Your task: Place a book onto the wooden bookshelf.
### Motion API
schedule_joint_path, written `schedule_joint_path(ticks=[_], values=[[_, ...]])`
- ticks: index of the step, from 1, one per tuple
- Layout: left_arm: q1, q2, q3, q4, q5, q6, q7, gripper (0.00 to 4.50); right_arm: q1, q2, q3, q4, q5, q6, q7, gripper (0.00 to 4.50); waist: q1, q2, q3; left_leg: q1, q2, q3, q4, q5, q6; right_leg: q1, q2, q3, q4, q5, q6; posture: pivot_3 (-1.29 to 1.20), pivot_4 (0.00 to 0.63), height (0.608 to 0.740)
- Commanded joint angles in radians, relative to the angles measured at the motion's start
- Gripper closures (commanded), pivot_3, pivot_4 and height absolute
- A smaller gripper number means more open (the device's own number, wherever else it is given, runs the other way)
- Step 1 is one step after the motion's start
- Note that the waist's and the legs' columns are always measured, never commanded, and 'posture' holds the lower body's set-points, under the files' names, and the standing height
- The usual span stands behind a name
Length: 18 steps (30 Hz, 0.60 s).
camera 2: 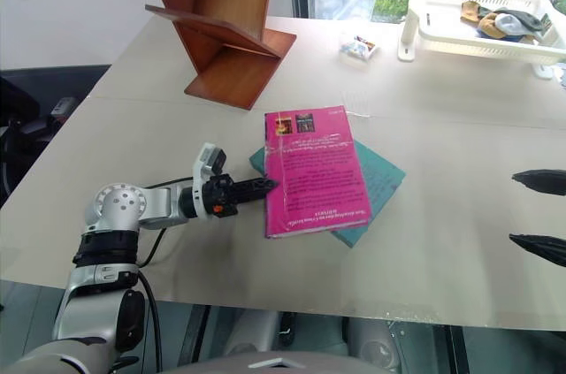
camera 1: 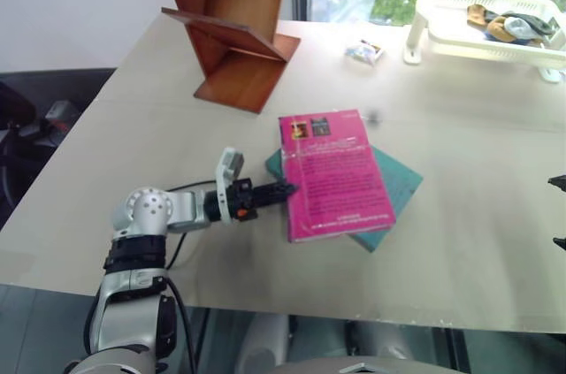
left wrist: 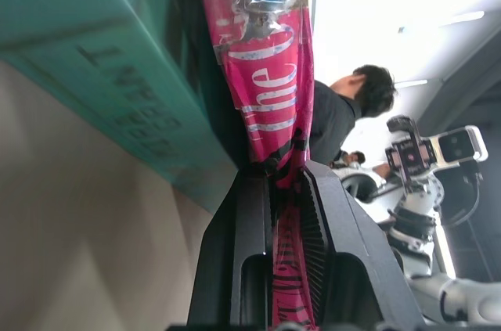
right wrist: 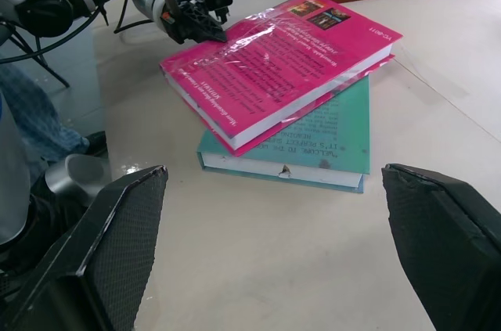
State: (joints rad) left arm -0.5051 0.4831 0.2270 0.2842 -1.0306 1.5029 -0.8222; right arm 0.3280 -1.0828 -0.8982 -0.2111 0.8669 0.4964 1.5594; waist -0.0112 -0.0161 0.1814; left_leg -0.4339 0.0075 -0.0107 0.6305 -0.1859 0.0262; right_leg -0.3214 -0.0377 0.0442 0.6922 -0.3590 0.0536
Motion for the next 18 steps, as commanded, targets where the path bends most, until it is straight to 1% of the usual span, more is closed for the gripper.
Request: schedule_joint_path(ticks=[1, 4, 9, 12, 14, 16, 18], values=[[-0.003, 0.021, 0.056, -0.066, -0.070, 0.050, -0.027, 4.45, -0.021, 0.009, -0.013, 0.012, 0.018, -0.018, 0.055, 0.00, -0.001, 0.000, 0.000, 0.000, 0.000, 0.000, 0.000, 0.000, 0.000, 0.000, 0.000, 0.000, 0.000, 0.000, 0.000, 0.00, 0.150, 0.740], [-0.018, 0.007, 0.083, -0.085, -0.074, 0.037, 0.000, 4.45, -0.025, 0.002, -0.012, 0.029, 0.041, 0.010, 0.055, 0.00, 0.000, 0.000, 0.000, 0.000, 0.000, 0.000, 0.000, 0.000, 0.000, 0.000, 0.000, 0.000, 0.000, 0.000, 0.000, 0.00, 0.150, 0.740], [-0.121, -0.036, 0.119, -0.229, -0.093, -0.082, 0.037, 4.45, -0.114, -0.012, -0.021, 0.136, 0.113, 0.076, 0.048, 0.00, 0.002, -0.003, 0.002, 0.000, 0.000, 0.000, 0.000, 0.000, 0.000, 0.000, -0.001, 0.000, 0.000, 0.000, 0.000, 0.00, 0.150, 0.740], [-0.190, -0.034, 0.076, -0.349, -0.040, -0.215, 0.023, 4.45, -0.148, -0.015, 0.006, 0.206, 0.102, 0.094, 0.040, 0.00, 0.007, -0.004, 0.002, -0.002, 0.000, -0.001, 0.001, 0.000, 0.000, 0.000, -0.001, -0.002, -0.001, 0.000, 0.000, 0.00, 0.150, 0.740], [-0.289, -0.032, 0.048, -0.392, -0.006, -0.294, 0.032, 4.45, -0.158, -0.007, 0.038, 0.236, 0.065, 0.065, 0.049, 0.00, 0.007, -0.004, 0.002, -0.003, -0.001, -0.001, 0.001, 0.000, 0.000, 0.000, 0.000, -0.002, -0.003, 0.000, 0.000, 0.00, 0.150, 0.740], [-0.390, -0.024, 0.026, -0.411, 0.020, -0.357, 0.026, 4.45, -0.179, -0.005, 0.058, 0.255, 0.064, 0.068, 0.047, 0.00, 0.006, -0.004, 0.003, -0.003, -0.001, -0.001, 0.001, 0.000, 0.000, 0.001, 0.003, -0.002, -0.005, 0.000, 0.000, 0.00, 0.150, 0.740], [-0.451, 0.014, -0.041, -0.432, 0.113, -0.459, -0.011, 4.45, -0.209, -0.001, 0.068, 0.262, 0.076, 0.072, 0.037, 0.00, 0.004, -0.003, 0.002, -0.004, -0.002, -0.001, 0.001, 0.001, -0.001, 0.001, 0.004, -0.002, -0.006, 0.000, 0.001, 0.00, 0.150, 0.740]])
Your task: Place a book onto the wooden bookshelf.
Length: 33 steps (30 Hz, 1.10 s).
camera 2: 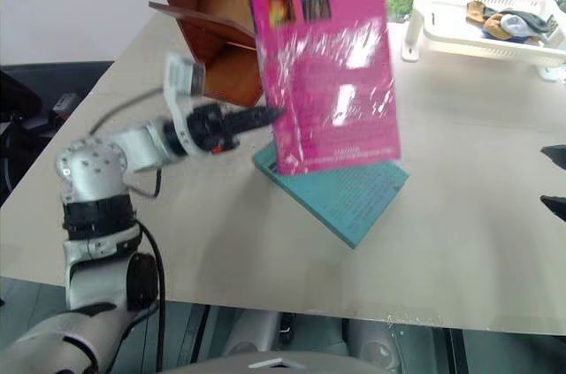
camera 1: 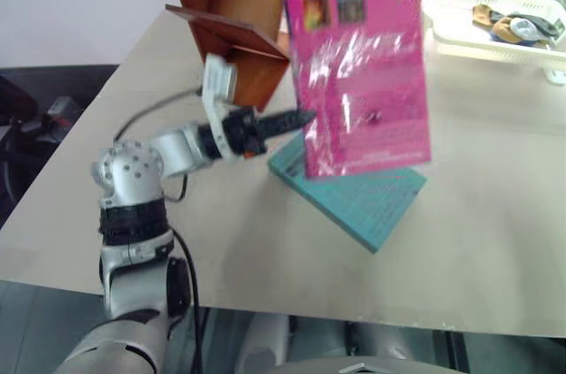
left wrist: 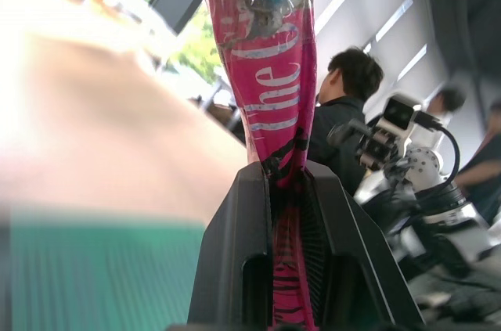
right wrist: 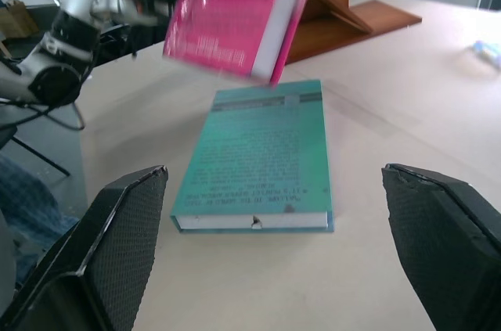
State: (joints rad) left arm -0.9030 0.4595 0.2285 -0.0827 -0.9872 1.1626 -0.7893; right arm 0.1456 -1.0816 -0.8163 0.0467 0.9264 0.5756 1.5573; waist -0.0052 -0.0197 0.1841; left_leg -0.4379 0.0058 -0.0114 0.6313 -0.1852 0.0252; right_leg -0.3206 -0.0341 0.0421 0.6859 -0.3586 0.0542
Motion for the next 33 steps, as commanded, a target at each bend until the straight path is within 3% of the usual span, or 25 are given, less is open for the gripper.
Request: schedule_joint_path(ticks=[1, 8, 16, 23, 27, 33], values=[[-0.071, 0.067, -0.095, -0.078, 0.153, -0.209, -0.074, 4.45, -0.044, -0.001, -0.012, 0.008, 0.023, -0.005, 0.036, 0.00, -0.006, 0.002, -0.001, 0.000, 0.000, 0.001, 0.000, 0.001, -0.002, 0.000, 0.000, 0.001, -0.001, 0.000, 0.000, 0.00, 0.150, 0.740], [-0.205, 0.232, -0.336, 0.050, 0.661, -0.805, -0.190, 4.45, -0.178, -0.002, -0.019, 0.110, 0.079, 0.047, 0.011, 0.00, -0.006, 0.003, 0.000, 0.004, 0.000, 0.002, -0.004, 0.001, -0.002, 0.004, 0.001, 0.002, -0.008, 0.000, 0.000, 0.00, 0.150, 0.740], [-0.363, 0.351, -0.398, 0.397, 1.007, -1.353, -0.186, 4.45, -0.383, -0.006, -0.015, 0.268, 0.098, 0.035, 0.017, 0.00, -0.007, 0.004, 0.002, 0.003, -0.001, 0.003, -0.004, -0.002, 0.004, 0.003, 0.000, 0.002, -0.008, 0.000, 0.000, 0.00, 0.150, 0.740], [-0.411, 0.389, -0.388, 0.480, 1.079, -1.505, -0.198, 4.45, -0.434, -0.006, -0.005, 0.306, 0.107, 0.048, 0.044, 0.00, -0.006, 0.006, 0.003, -0.004, -0.001, 0.003, -0.003, -0.002, 0.004, -0.005, -0.001, 0.002, -0.006, 0.000, 0.001, 0.00, 0.150, 0.740], [-0.401, 0.438, -0.384, 0.496, 1.127, -1.590, -0.195, 4.45, -0.434, 0.003, 0.012, 0.320, 0.089, 0.032, 0.049, 0.00, -0.007, 0.006, 0.003, -0.019, -0.001, 0.003, 0.004, 0.000, 0.001, -0.021, 0.000, 0.002, 0.004, 0.000, 0.001, 0.00, 0.150, 0.740], [-0.405, 0.491, -0.398, 0.556, 1.196, -1.632, -0.199, 4.45, -0.460, -0.003, 0.033, 0.347, 0.078, 0.021, 0.054, 0.00, -0.011, 0.009, 0.004, -0.016, 0.000, 0.004, 0.004, -0.002, 0.004, -0.022, 0.001, 0.004, 0.011, 0.000, 0.001, 0.00, 0.150, 0.740]])
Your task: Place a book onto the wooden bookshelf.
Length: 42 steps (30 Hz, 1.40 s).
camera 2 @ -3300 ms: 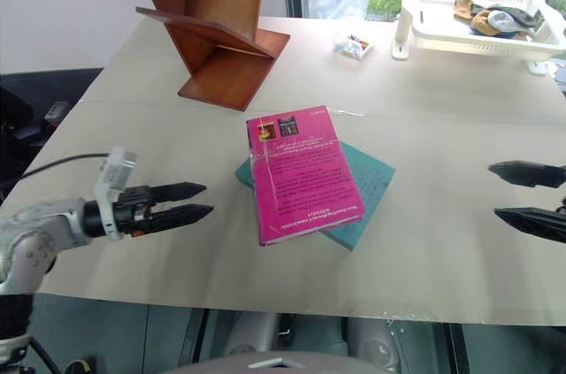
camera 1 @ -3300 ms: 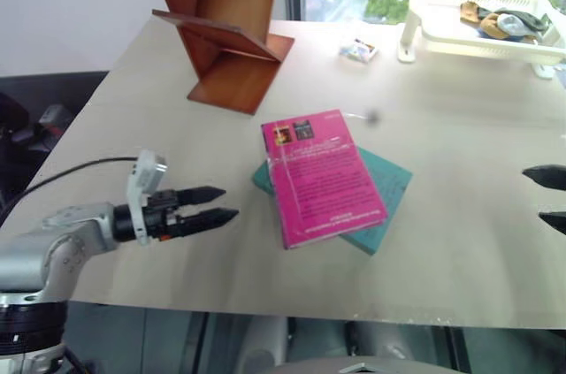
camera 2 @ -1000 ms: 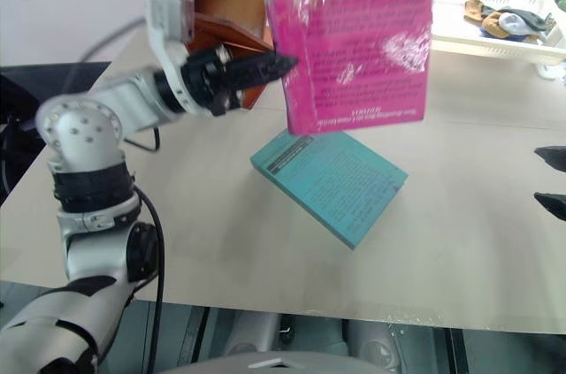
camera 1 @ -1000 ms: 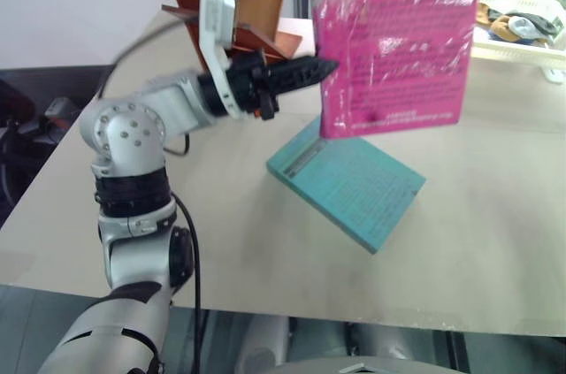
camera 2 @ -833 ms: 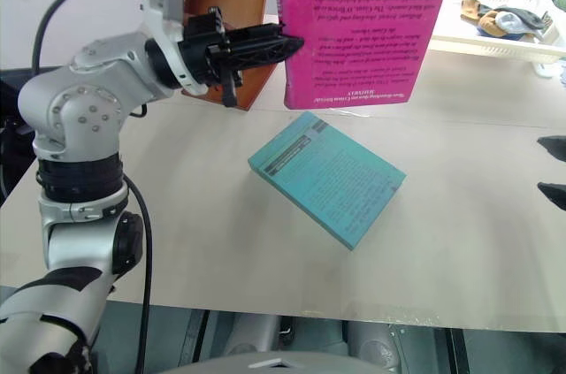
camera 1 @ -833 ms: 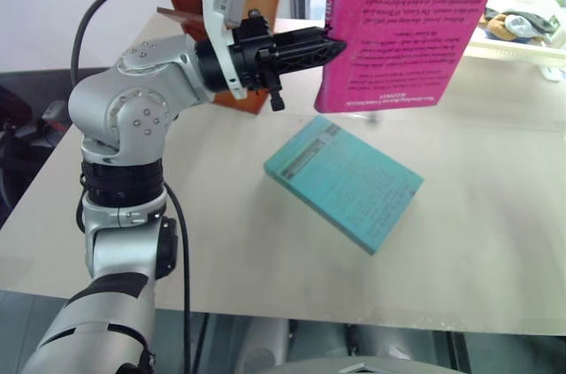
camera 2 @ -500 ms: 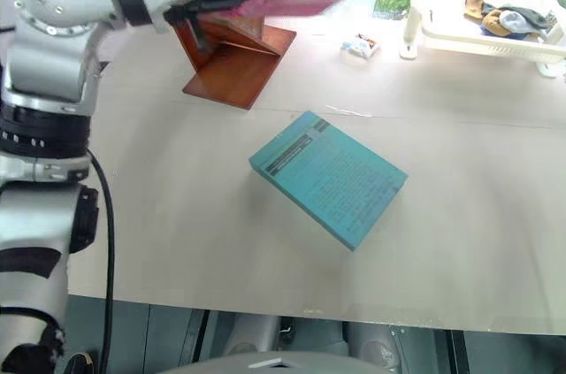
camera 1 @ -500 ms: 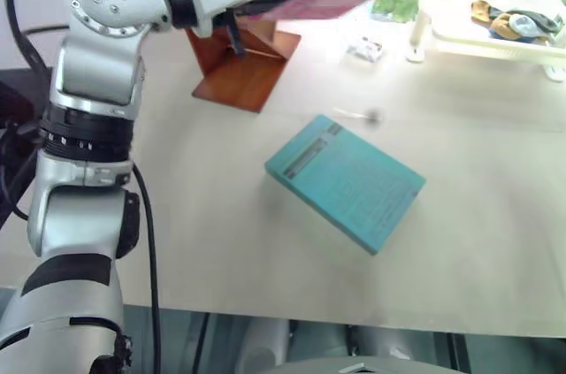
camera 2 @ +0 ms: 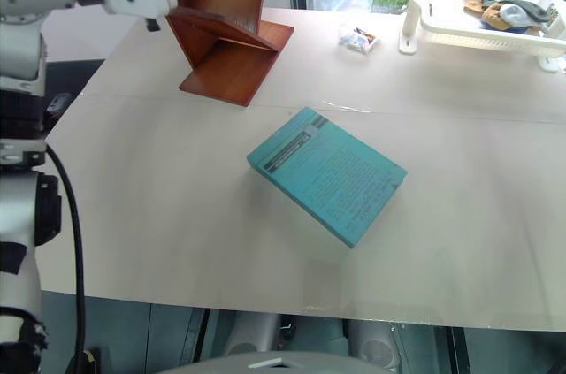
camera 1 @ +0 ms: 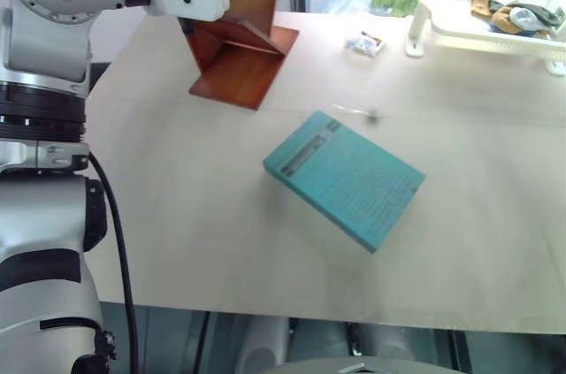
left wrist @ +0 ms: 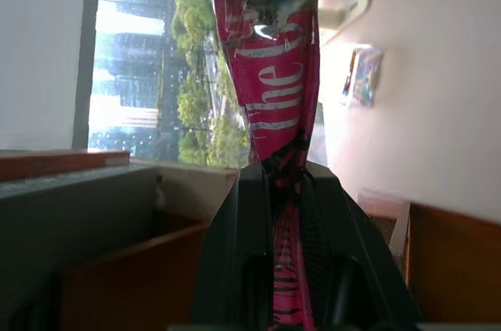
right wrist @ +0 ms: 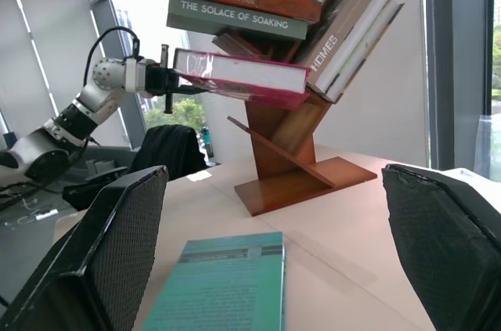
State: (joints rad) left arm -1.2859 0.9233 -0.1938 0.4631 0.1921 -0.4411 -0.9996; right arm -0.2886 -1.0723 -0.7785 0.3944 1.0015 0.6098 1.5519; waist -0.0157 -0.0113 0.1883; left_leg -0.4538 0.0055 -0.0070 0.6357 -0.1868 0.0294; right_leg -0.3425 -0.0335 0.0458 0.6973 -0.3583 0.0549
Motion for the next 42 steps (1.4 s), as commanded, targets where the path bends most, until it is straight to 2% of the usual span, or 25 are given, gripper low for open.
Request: schedule_joint_path(ticks=[1, 8, 17, 21, 27, 33, 34, 36, 37, 38, 39, 42], values=[[-0.027, 0.041, 0.020, 0.027, 0.036, -0.034, 0.009, 4.45, -0.032, -0.015, 0.001, 0.004, 0.000, -0.016, 0.061, 0.00, 0.000, 0.000, 0.000, 0.000, 0.000, 0.000, 0.000, 0.000, 0.000, 0.000, 0.000, 0.000, 0.000, 0.000, 0.000, 0.00, 0.150, 0.740], [-0.091, 0.119, -0.031, 0.236, 0.208, -0.126, 0.080, 4.45, -0.066, -0.017, 0.023, 0.022, -0.012, -0.020, 0.062, 0.00, -0.002, 0.001, 0.000, 0.000, 0.000, 0.000, 0.000, 0.000, 0.000, -0.001, 0.001, 0.000, 0.000, 0.000, 0.000, 0.00, 0.150, 0.740], [-0.188, 0.099, -0.126, 0.542, 0.375, -0.255, 0.256, 4.45, -0.086, -0.002, 0.035, 0.016, -0.009, -0.025, 0.062, 0.00, 0.002, 0.001, 0.000, -0.002, 0.000, 0.000, 0.001, 0.000, 0.000, -0.001, 0.000, -0.001, 0.000, 0.000, 0.000, 0.00, 0.150, 0.740], [-0.222, 0.092, -0.148, 0.658, 0.401, -0.263, 0.301, 4.45, -0.091, -0.002, 0.037, 0.019, -0.006, -0.028, 0.062, 0.00, -0.005, 0.001, 0.000, -0.002, 0.000, 0.001, 0.001, 0.000, 0.000, -0.002, 0.000, 0.000, 0.001, 0.000, 0.000, 0.00, 0.150, 0.740], [-0.256, 0.093, -0.221, 0.744, 0.495, -0.257, 0.408, 4.45, -0.122, 0.004, 0.051, 0.025, -0.008, -0.030, 0.060, 0.00, -0.028, 0.001, 0.000, -0.001, 0.000, 0.001, 0.001, 0.000, 0.000, -0.002, 0.000, 0.001, 0.003, 0.000, 0.000, 0.00, 0.150, 0.740], [-0.280, 0.087, -0.236, 0.785, 0.506, -0.244, 0.426, 4.45, -0.131, 0.003, 0.055, 0.030, -0.014, -0.032, 0.060, 0.00, -0.033, 0.001, 0.001, 0.000, 0.001, 0.002, 0.001, 0.000, 0.000, -0.003, 0.001, 0.003, 0.005, 0.000, 0.000, 0.00, 0.150, 0.740], [-0.284, 0.090, -0.244, 0.788, 0.517, -0.239, 0.437, 3.44, -0.130, 0.002, 0.055, 0.029, -0.015, -0.031, 0.060, 0.00, -0.033, 0.001, 0.001, 0.000, 0.001, 0.003, 0.001, 0.000, 0.000, -0.003, 0.001, 0.003, 0.005, 0.000, 0.000, 0.00, 0.150, 0.740], [-0.285, 0.095, -0.251, 0.795, 0.526, -0.229, 0.437, 2.73, -0.126, 0.000, 0.055, 0.028, -0.018, -0.030, 0.060, 0.00, -0.032, 0.001, 0.001, 0.000, 0.001, 0.003, 0.001, 0.000, 0.000, -0.003, 0.001, 0.004, 0.005, 0.000, 0.000, 0.00, 0.150, 0.740], [-0.286, 0.098, -0.251, 0.797, 0.530, -0.228, 0.448, 2.07, -0.127, -0.001, 0.056, 0.029, -0.018, -0.029, 0.059, 0.00, -0.031, 0.001, 0.001, 0.000, 0.001, 0.003, 0.001, 0.000, 0.000, -0.003, 0.001, 0.004, 0.005, 0.000, 0.000, 0.00, 0.150, 0.740], [-0.285, 0.100, -0.249, 0.798, 0.529, -0.228, 0.450, 1.85, -0.127, -0.002, 0.055, 0.030, -0.019, -0.029, 0.059, 0.00, -0.028, 0.001, 0.001, 0.000, 0.001, 0.003, 0.001, 0.000, 0.000, -0.003, 0.001, 0.004, 0.005, 0.000, 0.000, 0.00, 0.150, 0.740], [-0.285, 0.103, -0.249, 0.798, 0.533, -0.225, 0.456, 1.24, -0.131, -0.004, 0.056, 0.033, -0.020, -0.029, 0.059, 0.00, -0.026, 0.001, 0.001, 0.000, 0.001, 0.003, 0.001, 0.000, 0.000, -0.003, 0.000, 0.003, 0.005, 0.000, 0.000, 0.00, 0.150, 0.740], [-0.288, 0.115, -0.252, 0.799, 0.548, -0.212, 0.477, 0.50, -0.142, -0.007, 0.062, 0.042, -0.024, -0.029, 0.058, 0.00, -0.020, 0.001, 0.001, 0.000, 0.000, 0.003, 0.002, 0.000, 0.000, -0.003, 0.000, 0.002, 0.005, 0.000, 0.000, 0.00, 0.150, 0.740]])
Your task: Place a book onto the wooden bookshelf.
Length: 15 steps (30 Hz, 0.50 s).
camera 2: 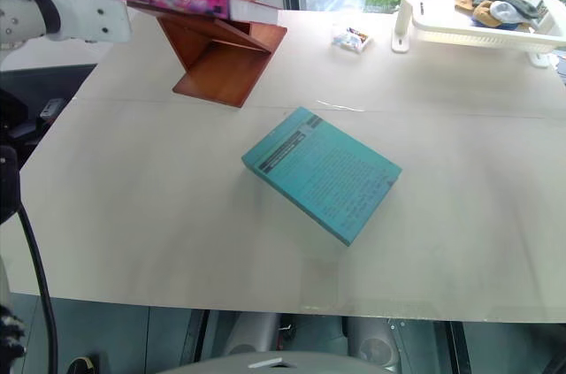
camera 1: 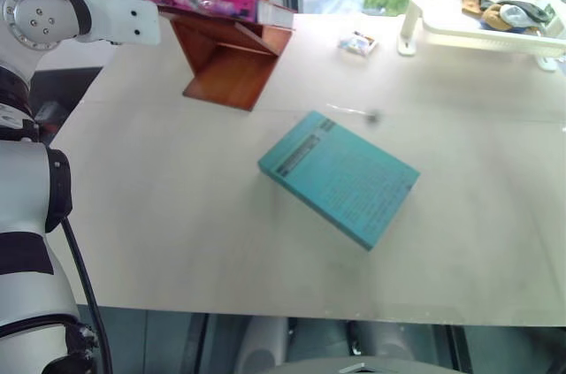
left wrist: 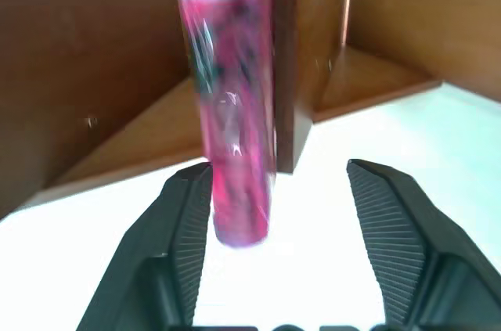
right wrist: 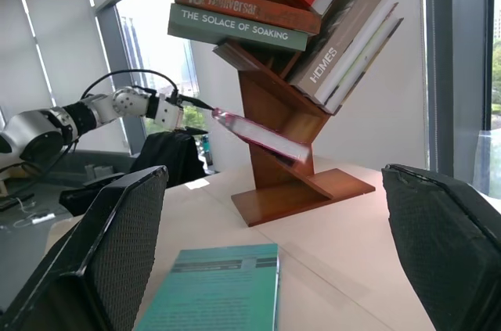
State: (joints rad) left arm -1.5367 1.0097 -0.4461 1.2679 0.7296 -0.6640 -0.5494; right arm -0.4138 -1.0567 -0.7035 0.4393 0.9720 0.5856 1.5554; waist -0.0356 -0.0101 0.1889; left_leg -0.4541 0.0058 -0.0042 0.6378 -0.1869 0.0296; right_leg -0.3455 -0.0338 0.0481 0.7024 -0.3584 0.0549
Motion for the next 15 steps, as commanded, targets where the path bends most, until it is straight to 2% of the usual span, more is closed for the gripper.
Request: schedule_joint_path(ticks=[1, 5, 8, 10, 12, 15], values=[[-0.036, 0.034, 0.008, -0.005, 0.003, 0.013, 0.026, 0.50, -0.019, -0.022, -0.011, -0.001, 0.003, -0.006, 0.055, 0.00, 0.000, 0.000, 0.000, 0.000, 0.000, 0.000, 0.000, 0.000, 0.000, 0.000, 0.000, 0.000, 0.000, 0.000, 0.000, 0.00, 0.150, 0.740], [-0.019, 0.048, 0.068, -0.001, -0.073, 0.012, -0.036, 0.50, -0.020, -0.018, -0.008, 0.000, 0.000, -0.003, 0.053, 0.00, -0.002, 0.000, 0.000, 0.000, 0.000, 0.000, 0.000, 0.000, 0.000, 0.000, 0.000, 0.000, 0.001, 0.000, 0.000, 0.00, 0.150, 0.740], [0.021, 0.054, 0.141, -0.002, -0.179, 0.009, -0.140, 0.50, -0.014, -0.018, -0.010, -0.001, -0.001, 0.001, 0.051, 0.00, -0.003, 0.000, 0.000, 0.000, 0.000, 0.000, 0.000, 0.000, 0.000, 0.000, 0.000, 0.000, 0.001, 0.000, 0.000, 0.00, 0.150, 0.740], [0.067, 0.052, 0.220, -0.007, -0.289, 0.020, -0.244, 0.50, -0.004, -0.020, -0.016, 0.001, -0.002, 0.000, 0.049, 0.00, -0.003, 0.000, 0.000, 0.000, 0.000, 0.000, 0.000, 0.000, 0.000, 0.000, 0.000, 0.000, 0.001, 0.000, 0.000, 0.00, 0.150, 0.740], [0.128, 0.027, 0.351, -0.026, -0.474, 0.094, -0.426, 0.50, 0.013, -0.020, -0.024, -0.004, -0.001, 0.004, 0.049, 0.00, -0.004, 0.001, 0.000, 0.001, 0.000, 0.000, 0.000, 0.000, 0.000, 0.000, 0.000, 0.000, 0.002, 0.000, 0.000, 0.00, 0.150, 0.740], [0.272, 0.010, 0.508, -0.127, -0.715, 0.322, -0.691, 0.50, 0.053, -0.014, -0.037, -0.026, 0.005, 0.016, 0.041, 0.00, -0.005, 0.001, 0.000, 0.001, 0.001, 0.001, 0.003, 0.000, 0.000, -0.001, 0.000, -0.001, 0.005, 0.000, 0.000, 0.00, 0.150, 0.740]])
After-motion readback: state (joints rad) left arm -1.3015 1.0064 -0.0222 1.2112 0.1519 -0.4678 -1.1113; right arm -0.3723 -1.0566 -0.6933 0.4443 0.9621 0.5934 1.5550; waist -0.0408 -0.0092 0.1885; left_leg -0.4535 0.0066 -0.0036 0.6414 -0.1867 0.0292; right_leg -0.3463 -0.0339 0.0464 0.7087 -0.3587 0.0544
